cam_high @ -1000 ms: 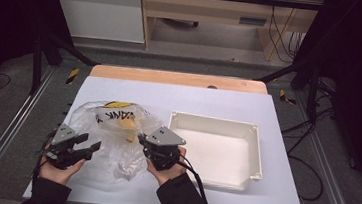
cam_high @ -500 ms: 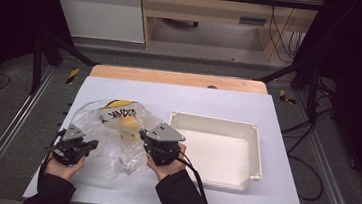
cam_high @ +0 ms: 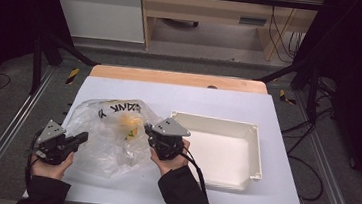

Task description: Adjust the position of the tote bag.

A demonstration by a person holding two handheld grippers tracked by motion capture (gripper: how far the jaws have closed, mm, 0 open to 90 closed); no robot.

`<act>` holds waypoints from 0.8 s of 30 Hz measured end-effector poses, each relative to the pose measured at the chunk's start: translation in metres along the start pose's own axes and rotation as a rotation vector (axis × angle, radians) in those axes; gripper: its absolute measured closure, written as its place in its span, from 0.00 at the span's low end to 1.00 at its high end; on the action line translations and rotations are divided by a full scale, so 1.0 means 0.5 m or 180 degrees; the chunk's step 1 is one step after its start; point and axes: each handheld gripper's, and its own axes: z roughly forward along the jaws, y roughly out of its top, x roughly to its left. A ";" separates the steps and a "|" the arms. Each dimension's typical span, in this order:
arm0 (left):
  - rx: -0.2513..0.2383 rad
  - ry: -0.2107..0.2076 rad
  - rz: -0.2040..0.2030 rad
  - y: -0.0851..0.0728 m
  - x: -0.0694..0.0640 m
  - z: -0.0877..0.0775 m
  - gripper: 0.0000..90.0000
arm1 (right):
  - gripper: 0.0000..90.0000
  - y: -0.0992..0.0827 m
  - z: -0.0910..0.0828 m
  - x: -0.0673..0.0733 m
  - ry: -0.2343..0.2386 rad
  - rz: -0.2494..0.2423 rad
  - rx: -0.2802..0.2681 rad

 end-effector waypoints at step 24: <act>-0.0087 -0.0037 0.0370 0.061 -0.074 0.028 0.63 | 0.98 0.011 -0.011 0.002 0.0044 -0.0118 0.0027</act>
